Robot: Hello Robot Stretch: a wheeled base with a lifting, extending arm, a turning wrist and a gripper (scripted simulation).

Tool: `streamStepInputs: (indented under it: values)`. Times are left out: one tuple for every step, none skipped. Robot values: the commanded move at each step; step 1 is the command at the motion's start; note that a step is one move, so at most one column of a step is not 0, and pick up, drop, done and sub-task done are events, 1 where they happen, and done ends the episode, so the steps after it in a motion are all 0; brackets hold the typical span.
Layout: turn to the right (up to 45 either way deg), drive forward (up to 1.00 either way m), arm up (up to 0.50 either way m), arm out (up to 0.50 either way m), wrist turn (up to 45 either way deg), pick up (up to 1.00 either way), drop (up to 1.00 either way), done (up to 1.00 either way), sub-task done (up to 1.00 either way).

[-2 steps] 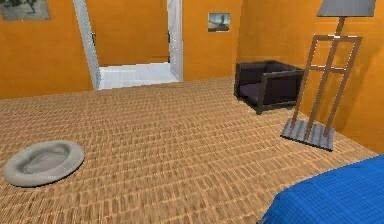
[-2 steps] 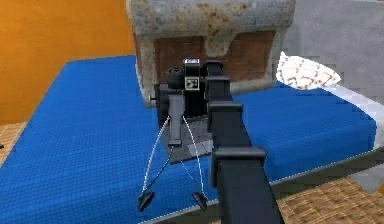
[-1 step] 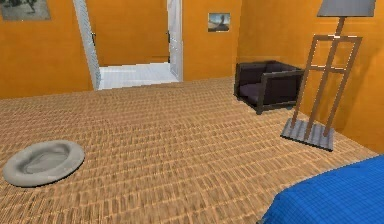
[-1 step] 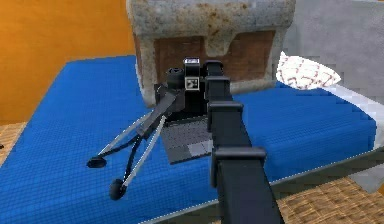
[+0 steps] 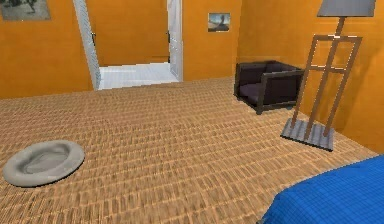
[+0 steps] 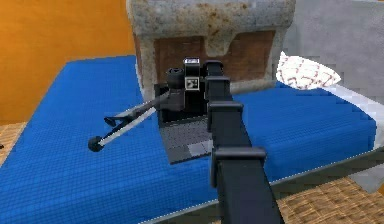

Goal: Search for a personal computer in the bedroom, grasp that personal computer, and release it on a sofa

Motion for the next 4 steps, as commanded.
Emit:
streamStepInputs:
  values:
    - [0.0, 0.00, 0.00, 0.00, 45.0, 0.00, 0.00, 0.00, 0.00]
    - [0.0, 0.00, 0.00, 0.00, 24.0, 0.00, 0.00, 0.00, 0.00]
    - [0.0, 0.00, -0.30, 0.00, 0.0, 0.00, 0.00, 0.00, 0.00]
    - [0.0, 0.00, 0.00, 0.00, 0.0, 1.00, 0.00, 0.00, 0.00]
